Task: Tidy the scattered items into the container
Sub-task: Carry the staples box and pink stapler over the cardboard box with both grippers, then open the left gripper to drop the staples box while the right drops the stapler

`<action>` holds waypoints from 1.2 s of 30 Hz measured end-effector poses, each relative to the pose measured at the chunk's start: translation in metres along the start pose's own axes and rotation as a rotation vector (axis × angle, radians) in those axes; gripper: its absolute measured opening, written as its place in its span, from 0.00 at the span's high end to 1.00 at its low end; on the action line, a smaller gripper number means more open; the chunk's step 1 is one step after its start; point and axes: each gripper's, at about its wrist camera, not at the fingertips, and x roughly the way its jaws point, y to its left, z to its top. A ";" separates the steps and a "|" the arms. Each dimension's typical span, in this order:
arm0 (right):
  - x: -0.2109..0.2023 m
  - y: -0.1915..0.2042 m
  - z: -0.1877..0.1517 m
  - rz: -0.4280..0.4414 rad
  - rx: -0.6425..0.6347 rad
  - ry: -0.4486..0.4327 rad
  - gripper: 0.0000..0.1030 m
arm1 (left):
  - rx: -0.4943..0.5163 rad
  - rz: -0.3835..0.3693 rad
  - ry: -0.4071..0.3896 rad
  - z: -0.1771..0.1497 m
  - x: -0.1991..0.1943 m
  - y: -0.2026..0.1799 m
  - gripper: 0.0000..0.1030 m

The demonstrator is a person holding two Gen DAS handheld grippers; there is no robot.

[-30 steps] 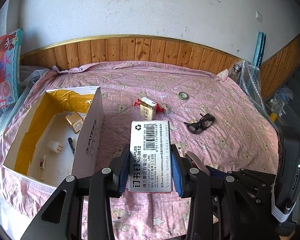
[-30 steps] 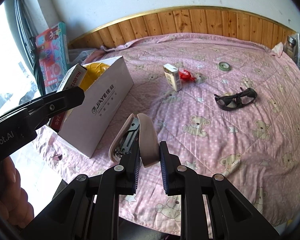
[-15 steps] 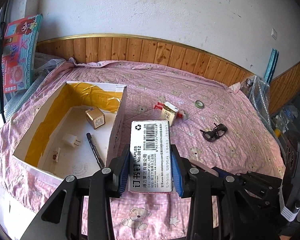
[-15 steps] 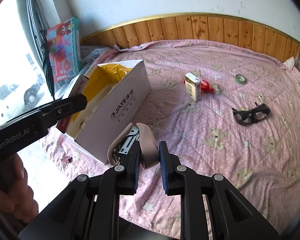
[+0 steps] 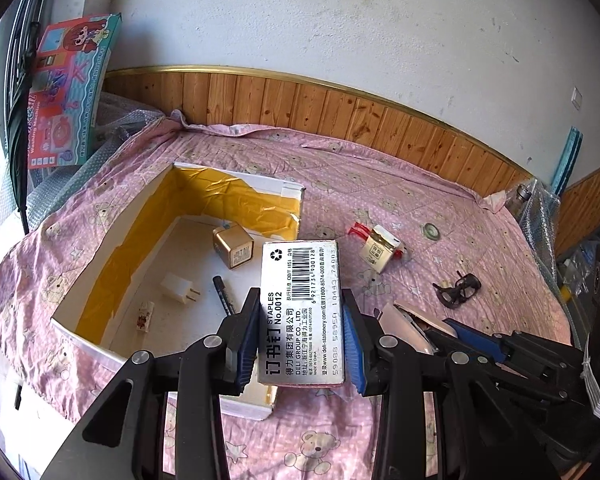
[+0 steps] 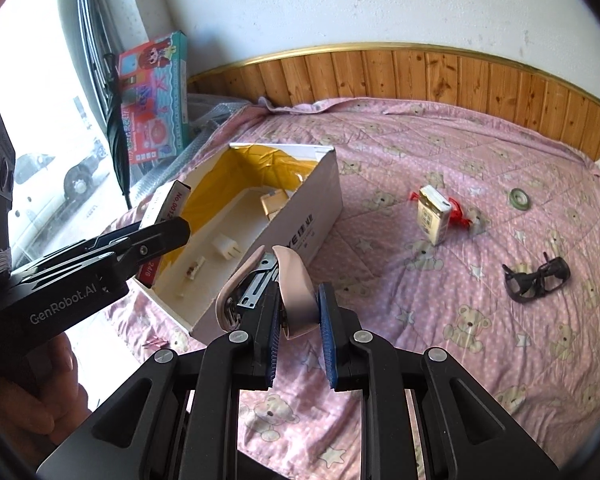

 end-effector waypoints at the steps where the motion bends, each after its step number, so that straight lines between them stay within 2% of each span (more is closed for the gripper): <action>1: 0.002 0.002 0.002 0.007 -0.003 0.001 0.81 | -0.006 0.005 0.000 0.002 0.001 0.004 0.63; 9: 0.023 0.017 0.022 0.040 -0.024 0.003 0.81 | -0.045 0.043 0.011 0.009 0.013 0.029 0.63; 24: 0.062 0.059 0.057 0.125 -0.111 0.005 0.81 | -0.093 0.135 0.084 0.013 0.048 0.070 0.63; 36: 0.115 0.079 0.068 0.116 -0.200 0.055 0.81 | -0.119 0.179 0.132 0.015 0.067 0.098 0.63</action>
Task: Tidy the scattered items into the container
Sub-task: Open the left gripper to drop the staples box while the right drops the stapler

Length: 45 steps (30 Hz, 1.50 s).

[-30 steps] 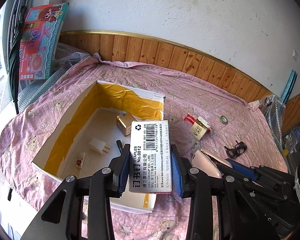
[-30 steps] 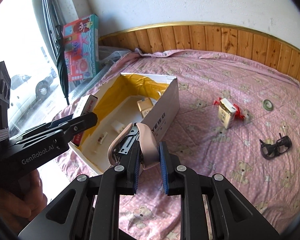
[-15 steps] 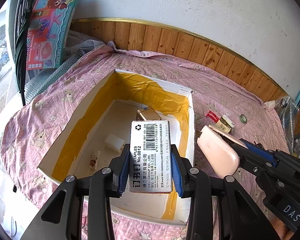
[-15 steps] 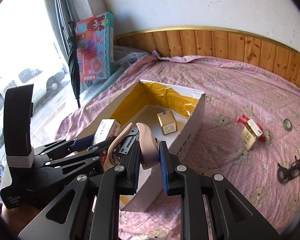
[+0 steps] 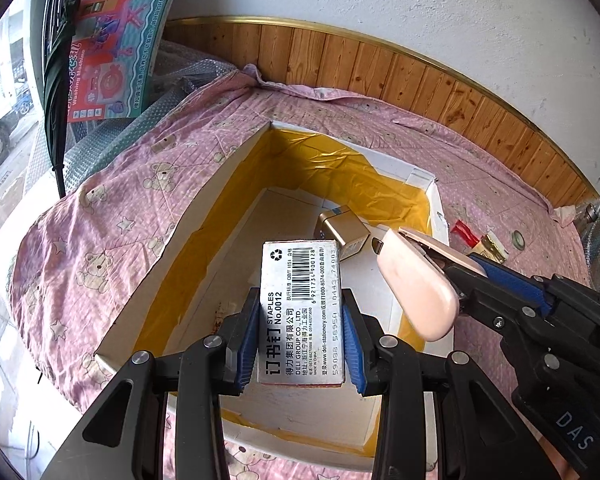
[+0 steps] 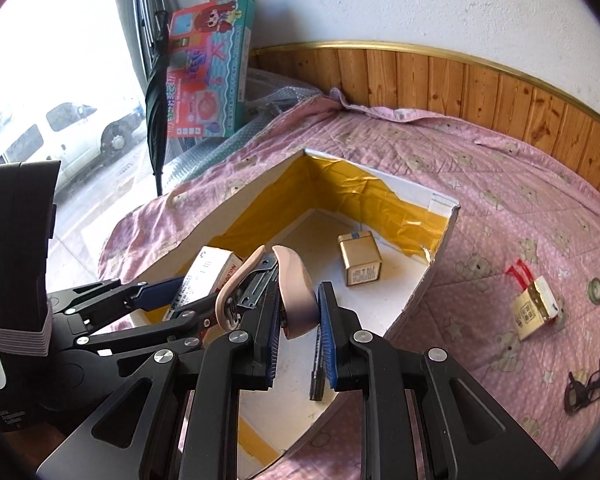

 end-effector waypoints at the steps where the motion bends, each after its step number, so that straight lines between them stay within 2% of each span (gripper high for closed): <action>1: 0.005 -0.001 0.001 -0.003 -0.002 0.008 0.81 | -0.002 0.001 0.008 0.000 0.003 0.002 0.63; 15: 0.055 -0.012 0.024 0.003 -0.032 0.090 0.81 | -0.008 -0.015 0.083 -0.004 0.025 0.005 0.63; 33: 0.077 -0.017 0.032 0.002 -0.018 0.128 0.81 | -0.005 -0.004 0.078 0.009 0.025 0.001 0.62; 35: 0.084 -0.017 0.031 0.019 -0.024 0.159 0.80 | -0.010 -0.002 0.088 0.011 0.028 0.001 0.62; 37: 0.089 -0.022 0.027 0.014 -0.001 0.176 0.74 | -0.017 -0.017 0.130 0.010 0.036 0.001 0.57; 38: 0.089 -0.025 0.024 0.013 0.008 0.181 0.73 | -0.020 -0.018 0.149 0.009 0.039 0.000 0.52; 39: 0.088 -0.029 0.020 0.023 0.022 0.182 0.73 | -0.026 -0.004 0.155 0.007 0.040 0.000 0.42; 43: 0.081 -0.042 0.008 0.049 0.089 0.184 0.73 | -0.038 0.002 0.145 0.002 0.034 -0.001 0.40; 45: 0.073 -0.046 0.005 0.097 0.132 0.169 0.73 | -0.054 -0.009 0.147 0.000 0.031 -0.001 0.40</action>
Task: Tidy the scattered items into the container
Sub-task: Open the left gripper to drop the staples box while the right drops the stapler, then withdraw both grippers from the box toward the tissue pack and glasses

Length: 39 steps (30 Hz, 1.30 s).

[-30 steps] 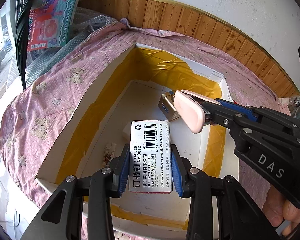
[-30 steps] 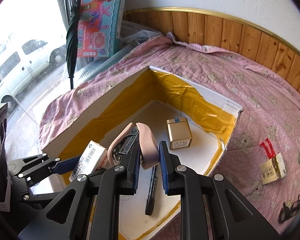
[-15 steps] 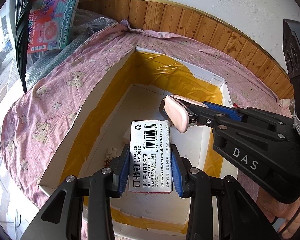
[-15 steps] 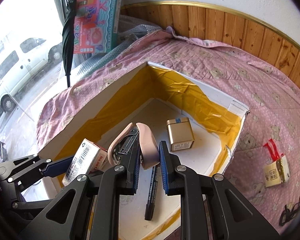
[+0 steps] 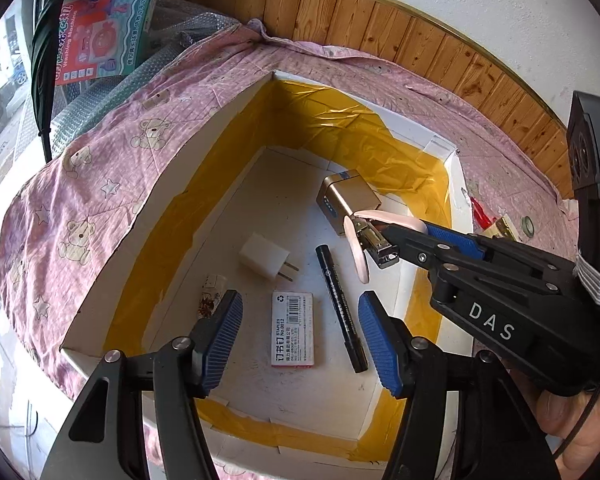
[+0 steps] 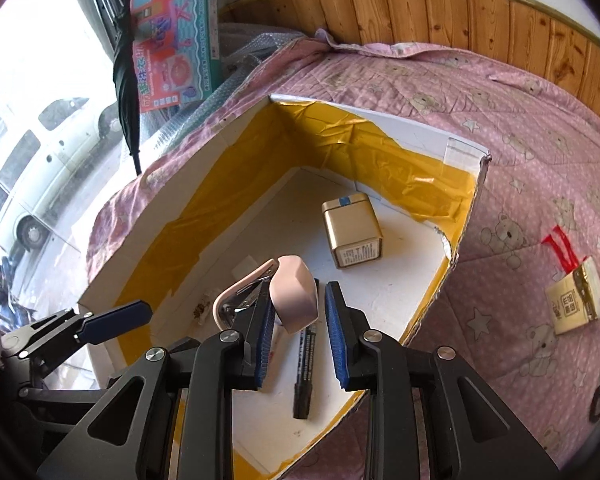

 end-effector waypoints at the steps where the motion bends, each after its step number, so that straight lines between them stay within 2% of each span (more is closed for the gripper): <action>1: -0.003 -0.002 -0.001 0.027 0.019 -0.007 0.73 | -0.006 -0.001 -0.003 -0.001 -0.002 -0.001 0.40; 3: -0.014 -0.003 -0.002 0.055 0.048 -0.042 0.72 | 0.006 0.002 -0.025 0.000 -0.010 -0.006 0.40; 4: -0.015 0.003 -0.004 0.007 -0.011 -0.103 0.70 | 0.019 0.010 -0.038 0.000 -0.013 -0.010 0.40; 5: 0.003 0.006 -0.003 -0.085 -0.071 -0.016 0.74 | 0.020 0.024 -0.057 0.000 -0.017 -0.011 0.40; 6: 0.007 0.004 0.001 -0.074 -0.066 0.043 0.78 | 0.026 0.066 -0.054 0.000 -0.017 -0.011 0.42; 7: -0.011 0.004 0.007 0.000 -0.034 0.007 0.78 | 0.033 0.102 -0.040 -0.002 -0.015 -0.011 0.42; 8: -0.031 0.011 0.011 0.009 -0.071 -0.057 0.78 | 0.018 0.060 -0.043 -0.004 -0.017 -0.009 0.42; 9: -0.038 0.017 0.013 -0.017 -0.102 -0.074 0.77 | 0.002 0.026 -0.045 -0.006 -0.022 -0.006 0.42; 11: -0.036 0.016 0.017 0.004 -0.092 -0.034 0.75 | 0.010 0.061 -0.070 -0.008 -0.030 -0.006 0.41; 12: -0.039 0.015 0.016 -0.008 -0.090 -0.045 0.75 | 0.018 0.069 -0.069 -0.008 -0.030 -0.007 0.41; 16: -0.050 0.012 0.004 0.017 -0.056 -0.048 0.75 | 0.022 0.058 -0.089 -0.010 -0.040 -0.009 0.40; 22: -0.052 0.009 -0.021 0.040 -0.006 -0.045 0.73 | 0.030 0.043 -0.075 -0.015 -0.041 -0.017 0.40; 32: -0.083 0.003 -0.050 0.103 0.068 -0.109 0.69 | 0.066 0.046 -0.120 -0.027 -0.066 -0.034 0.40; 39: -0.105 -0.005 -0.075 0.112 0.087 -0.132 0.69 | 0.097 0.039 -0.142 -0.039 -0.080 -0.053 0.40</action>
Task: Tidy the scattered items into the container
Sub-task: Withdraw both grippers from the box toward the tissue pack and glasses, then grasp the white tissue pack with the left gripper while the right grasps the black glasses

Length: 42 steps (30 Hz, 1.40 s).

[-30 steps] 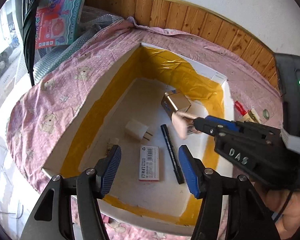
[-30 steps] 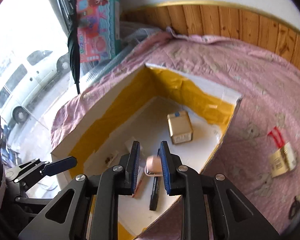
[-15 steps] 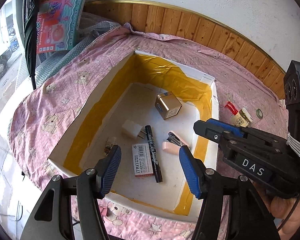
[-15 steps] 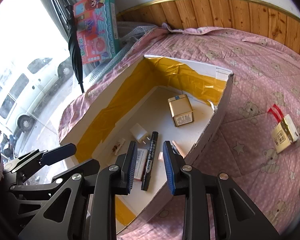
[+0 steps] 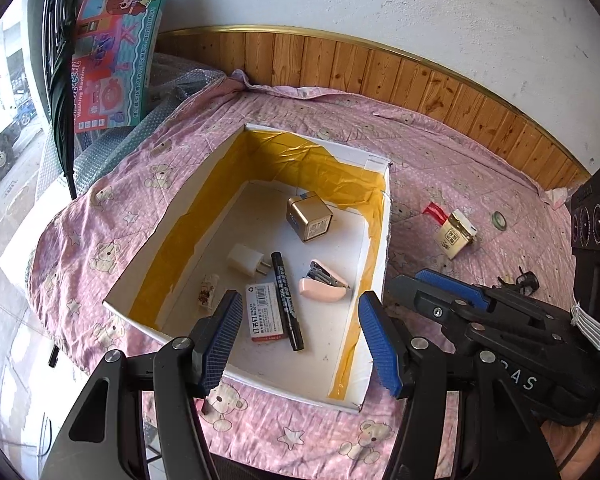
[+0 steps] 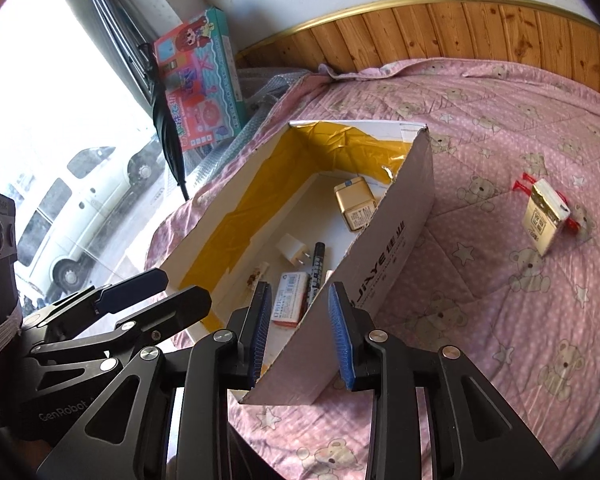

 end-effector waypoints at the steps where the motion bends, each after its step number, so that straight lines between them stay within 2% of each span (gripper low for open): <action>1: -0.004 -0.002 -0.003 -0.001 0.004 -0.004 0.69 | 0.006 -0.002 0.001 -0.002 -0.001 -0.004 0.40; 12: -0.040 -0.033 -0.029 0.000 0.083 -0.053 0.69 | 0.061 -0.009 -0.005 -0.015 -0.007 -0.038 0.40; 19: -0.057 -0.063 -0.043 -0.018 0.157 -0.082 0.69 | 0.108 -0.040 0.006 -0.020 -0.001 -0.069 0.40; 27: -0.073 -0.122 -0.064 -0.071 0.312 -0.102 0.68 | 0.188 -0.093 0.059 -0.027 0.028 -0.113 0.39; 34: -0.083 -0.174 -0.072 -0.133 0.422 -0.124 0.67 | 0.181 -0.155 0.116 -0.019 0.062 -0.143 0.37; 42: -0.110 -0.244 -0.080 -0.227 0.604 -0.227 0.67 | 0.187 -0.210 0.150 0.005 0.097 -0.179 0.35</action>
